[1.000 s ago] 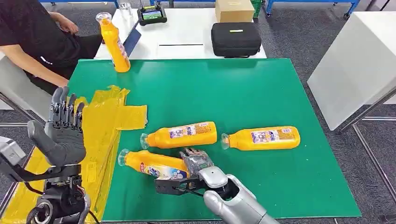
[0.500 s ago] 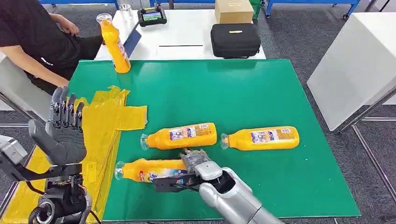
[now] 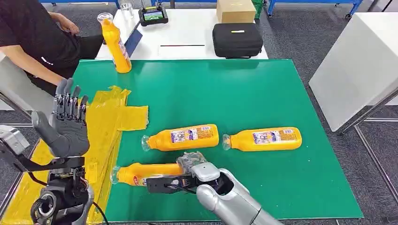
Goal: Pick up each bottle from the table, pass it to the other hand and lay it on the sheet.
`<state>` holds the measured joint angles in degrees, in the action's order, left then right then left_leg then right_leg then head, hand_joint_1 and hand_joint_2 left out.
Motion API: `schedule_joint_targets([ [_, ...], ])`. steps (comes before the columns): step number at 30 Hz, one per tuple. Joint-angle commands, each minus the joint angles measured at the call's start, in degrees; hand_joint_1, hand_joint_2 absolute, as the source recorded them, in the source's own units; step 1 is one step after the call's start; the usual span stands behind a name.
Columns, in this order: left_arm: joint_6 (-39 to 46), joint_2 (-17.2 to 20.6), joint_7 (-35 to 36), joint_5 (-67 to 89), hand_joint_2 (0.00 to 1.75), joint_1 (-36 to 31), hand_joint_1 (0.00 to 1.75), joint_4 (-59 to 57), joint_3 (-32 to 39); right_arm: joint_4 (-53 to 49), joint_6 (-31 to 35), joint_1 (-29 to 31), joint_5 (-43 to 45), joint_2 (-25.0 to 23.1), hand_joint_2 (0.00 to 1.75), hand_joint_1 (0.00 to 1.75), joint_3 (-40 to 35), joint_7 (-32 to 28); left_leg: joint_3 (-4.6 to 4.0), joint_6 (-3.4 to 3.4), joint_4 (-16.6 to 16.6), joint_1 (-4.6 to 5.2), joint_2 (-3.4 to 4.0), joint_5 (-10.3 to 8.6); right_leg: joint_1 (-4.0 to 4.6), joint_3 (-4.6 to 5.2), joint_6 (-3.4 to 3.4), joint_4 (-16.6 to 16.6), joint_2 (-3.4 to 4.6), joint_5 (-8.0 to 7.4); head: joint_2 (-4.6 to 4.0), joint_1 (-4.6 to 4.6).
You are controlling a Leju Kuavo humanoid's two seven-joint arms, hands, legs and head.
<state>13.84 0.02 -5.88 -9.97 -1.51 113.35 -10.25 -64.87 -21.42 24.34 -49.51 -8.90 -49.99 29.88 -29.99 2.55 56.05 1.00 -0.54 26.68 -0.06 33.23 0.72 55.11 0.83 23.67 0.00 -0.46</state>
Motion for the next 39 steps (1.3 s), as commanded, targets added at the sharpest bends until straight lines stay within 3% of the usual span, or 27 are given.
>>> schedule_joint_targets([
  [1,-0.8,0.1,0.2,0.3,0.00,-0.4,0.00,-3.2,-0.7,-0.2,1.9,-0.2,2.0,1.1,1.75,1.75,-0.5,1.5,0.04,-0.12,0.0,-0.04,-0.04,0.01,0.03,-0.08,0.01,0.0,-0.10,0.02,0.00,0.00],
  [4,-1.4,0.1,-0.3,0.5,0.00,0.6,0.00,-3.1,-0.5,-0.4,4.8,-2.1,4.3,0.7,1.75,1.75,1.3,2.6,0.20,-0.25,-0.1,-0.09,-0.05,0.06,0.08,-0.24,0.01,-0.1,-0.18,0.08,0.00,0.02],
  [16,-1.4,0.1,-0.4,0.5,0.00,0.5,0.00,-3.0,-0.5,-0.4,4.9,-2.1,4.4,0.6,1.75,1.75,1.1,2.6,-0.01,-0.10,0.0,-0.03,-0.02,0.01,0.01,-0.01,0.01,0.0,-0.08,0.02,0.00,0.02],
  [17,1.0,0.0,-1.4,1.8,0.00,2.7,0.00,-1.6,1.2,-11.6,6.2,-4.5,4.5,7.1,1.75,1.75,0.5,1.5,0.10,-0.28,0.0,-0.12,-0.01,0.08,0.09,-0.16,0.02,0.0,-0.15,0.08,0.00,0.02],
  [18,0.1,0.5,-1.6,0.7,0.00,5.4,0.00,0.4,2.8,-27.1,1.3,-9.4,7.7,14.2,1.75,1.75,3.6,5.4,0.00,-0.13,0.0,-0.03,-0.03,0.01,0.02,-0.03,0.01,0.0,-0.09,0.03,0.00,0.02],
  [20,-1.3,0.6,-0.8,1.0,0.00,6.8,0.00,1.4,3.5,-34.5,-0.3,-13.4,10.0,16.1,1.75,1.75,7.4,7.3,0.01,-0.14,0.0,-0.07,-0.31,0.09,0.05,-0.16,0.08,-0.1,-0.41,0.16,0.00,-0.02],
  [22,-2.2,-0.2,-0.2,2.0,0.00,7.4,0.00,2.9,3.5,-35.9,1.5,-16.0,11.7,14.2,1.75,1.75,11.0,9.0,0.02,-0.14,0.0,-0.02,-0.33,0.12,0.03,-0.11,0.07,0.0,-0.40,0.20,0.00,-0.04],
  [23,-2.9,-0.7,0.3,2.2,0.00,7.3,0.00,3.3,3.2,-29.8,1.3,-16.5,12.3,13.5,1.75,1.75,11.5,6.9,-0.01,-0.10,0.0,-0.01,-0.38,0.12,0.03,-0.11,0.08,0.0,-0.38,0.19,0.00,0.04],
  [25,-3.1,-0.7,0.7,2.6,0.00,7.3,0.00,3.2,2.4,-13.1,7.9,-15.8,13.0,12.5,1.75,1.75,12.8,-8.6,-0.03,-0.12,-0.1,-0.06,-0.25,0.09,0.07,-0.14,0.05,-0.2,-0.23,0.10,0.00,0.02],
  [27,-2.7,-0.3,-0.2,2.4,0.00,8.8,0.00,4.0,3.1,-8.7,9.4,-17.7,16.0,13.4,1.75,1.75,15.7,-16.0,0.10,-0.14,-0.2,-0.05,-0.14,0.06,0.04,-0.23,0.05,-0.3,-0.17,0.03,0.00,0.04],
  [30,-2.4,-0.1,-1.2,1.9,0.00,11.5,0.00,6.2,4.9,-12.8,7.4,-22.0,18.2,15.2,1.75,1.75,18.9,-18.5,0.03,-0.15,-0.2,-0.04,-0.20,0.12,0.04,-0.14,0.03,-0.3,-0.28,0.11,0.00,0.00],
  [39,-2.3,-0.4,-1.2,2.0,0.00,11.8,0.00,6.7,4.9,-12.7,7.2,-22.0,18.9,15.8,1.75,1.75,19.7,-19.9,-0.11,-0.12,0.0,-0.02,-0.08,0.12,0.02,0.03,0.03,-0.1,-0.16,0.07,0.00,0.00],
])
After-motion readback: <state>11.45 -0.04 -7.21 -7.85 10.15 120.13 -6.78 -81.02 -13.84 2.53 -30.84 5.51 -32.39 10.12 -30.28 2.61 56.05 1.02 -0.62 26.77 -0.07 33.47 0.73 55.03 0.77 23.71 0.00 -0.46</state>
